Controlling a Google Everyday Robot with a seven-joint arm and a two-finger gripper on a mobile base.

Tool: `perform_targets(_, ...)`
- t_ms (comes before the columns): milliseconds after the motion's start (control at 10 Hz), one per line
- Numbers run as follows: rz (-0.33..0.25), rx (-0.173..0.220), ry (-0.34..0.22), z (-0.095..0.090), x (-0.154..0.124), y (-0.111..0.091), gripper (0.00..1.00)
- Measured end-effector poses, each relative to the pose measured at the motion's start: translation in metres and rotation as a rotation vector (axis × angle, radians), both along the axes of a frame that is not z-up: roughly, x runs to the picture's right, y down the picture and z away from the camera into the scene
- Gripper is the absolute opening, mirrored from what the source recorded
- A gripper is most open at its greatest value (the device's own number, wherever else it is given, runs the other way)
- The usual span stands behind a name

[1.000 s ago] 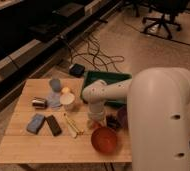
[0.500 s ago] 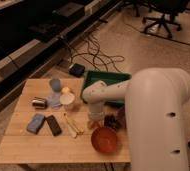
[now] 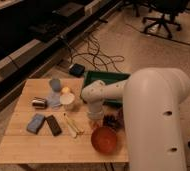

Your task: Place pepper in paper cup

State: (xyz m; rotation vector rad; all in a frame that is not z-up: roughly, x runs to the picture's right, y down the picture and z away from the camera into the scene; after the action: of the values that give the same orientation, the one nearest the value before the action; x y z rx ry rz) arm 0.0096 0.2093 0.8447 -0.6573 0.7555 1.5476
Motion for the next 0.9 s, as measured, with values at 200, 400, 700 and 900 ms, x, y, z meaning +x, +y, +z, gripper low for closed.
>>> perform_targets(200, 0.011, 0.016, 0.005, -0.011, 0.001, -0.015, 0.00)
perform_targets(400, 0.023, 0.048, 0.008, -0.037, 0.004, -0.049, 0.00)
perform_targets(700, 0.057, 0.089, -0.031, -0.064, -0.001, -0.096, 0.00)
perform_targets(900, 0.091, 0.112, -0.063, -0.075, 0.001, -0.113, 0.00)
